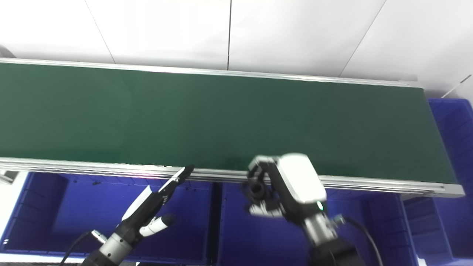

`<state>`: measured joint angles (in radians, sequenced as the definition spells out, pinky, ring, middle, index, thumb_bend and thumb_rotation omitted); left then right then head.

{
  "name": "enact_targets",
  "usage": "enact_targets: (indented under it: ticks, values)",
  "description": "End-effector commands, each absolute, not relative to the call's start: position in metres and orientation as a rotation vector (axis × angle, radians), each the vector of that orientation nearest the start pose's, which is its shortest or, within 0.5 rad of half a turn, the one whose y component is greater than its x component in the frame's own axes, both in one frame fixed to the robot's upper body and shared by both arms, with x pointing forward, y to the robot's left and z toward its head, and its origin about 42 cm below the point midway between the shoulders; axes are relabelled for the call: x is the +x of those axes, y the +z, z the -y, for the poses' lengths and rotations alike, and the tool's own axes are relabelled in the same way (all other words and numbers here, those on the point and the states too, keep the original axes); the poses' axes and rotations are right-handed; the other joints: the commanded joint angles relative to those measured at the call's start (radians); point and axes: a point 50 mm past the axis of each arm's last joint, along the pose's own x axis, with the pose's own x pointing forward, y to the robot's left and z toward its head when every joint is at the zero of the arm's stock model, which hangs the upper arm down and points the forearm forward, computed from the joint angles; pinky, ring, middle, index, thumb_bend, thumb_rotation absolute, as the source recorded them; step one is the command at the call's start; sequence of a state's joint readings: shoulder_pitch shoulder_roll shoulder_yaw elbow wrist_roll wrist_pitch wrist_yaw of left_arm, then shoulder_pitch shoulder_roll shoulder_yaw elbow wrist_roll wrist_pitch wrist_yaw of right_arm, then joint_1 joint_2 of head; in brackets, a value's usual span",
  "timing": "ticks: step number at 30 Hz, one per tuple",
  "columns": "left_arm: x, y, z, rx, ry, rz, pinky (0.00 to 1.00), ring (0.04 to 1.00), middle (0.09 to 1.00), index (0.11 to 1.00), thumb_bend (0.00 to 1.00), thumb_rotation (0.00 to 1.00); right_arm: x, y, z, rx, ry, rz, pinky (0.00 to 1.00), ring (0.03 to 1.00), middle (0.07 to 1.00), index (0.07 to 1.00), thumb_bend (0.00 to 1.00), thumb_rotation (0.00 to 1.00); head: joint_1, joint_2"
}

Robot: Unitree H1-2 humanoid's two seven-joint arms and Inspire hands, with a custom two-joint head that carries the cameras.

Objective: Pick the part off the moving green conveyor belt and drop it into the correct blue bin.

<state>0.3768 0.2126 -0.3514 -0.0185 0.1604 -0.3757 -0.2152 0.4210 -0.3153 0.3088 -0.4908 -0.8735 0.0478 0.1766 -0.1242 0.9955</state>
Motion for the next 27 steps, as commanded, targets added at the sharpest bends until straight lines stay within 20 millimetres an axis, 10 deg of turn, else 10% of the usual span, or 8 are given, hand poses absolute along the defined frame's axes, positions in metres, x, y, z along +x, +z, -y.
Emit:
enact_targets:
  ticks: [1, 14, 17, 19, 27]
  values:
    - [0.129, 0.044, -0.187, 0.222, -0.577, 0.004, 1.00, 1.000, 1.000, 1.000, 0.77, 0.96, 0.135, 0.126, 0.225, -1.029, 0.419, 0.048, 0.19, 0.251, 0.398, 0.499, 0.52, 0.00, -0.001, 0.003]
    - [0.140, 0.053, -0.199, 0.217, -0.593, -0.005, 1.00, 1.000, 1.000, 1.000, 0.74, 0.94, 0.162, 0.074, 0.223, -1.043, 0.517, -0.246, 0.24, 0.312, 0.439, 0.498, 0.52, 0.00, -0.081, 0.056]
    - [0.141, 0.055, -0.202, 0.222, -0.596, -0.008, 1.00, 1.000, 1.000, 1.000, 0.74, 0.95, 0.167, 0.072, 0.217, -1.086, 0.614, -0.323, 0.37, 0.455, 0.465, 0.516, 0.51, 0.00, -0.092, 0.056]
    - [0.141, 0.054, -0.203, 0.224, -0.599, -0.007, 1.00, 1.000, 1.000, 1.000, 0.73, 0.95, 0.171, 0.070, 0.216, -1.116, 0.691, -0.384, 0.75, 0.814, 0.829, 0.812, 0.49, 0.43, -0.098, 0.057]
    - [0.142, 0.052, -0.204, 0.232, -0.604, -0.002, 1.00, 1.000, 1.000, 1.000, 0.74, 0.95, 0.171, 0.076, 0.213, -1.086, 0.687, -0.421, 0.97, 0.997, 0.996, 0.968, 0.57, 0.78, -0.091, 0.045]
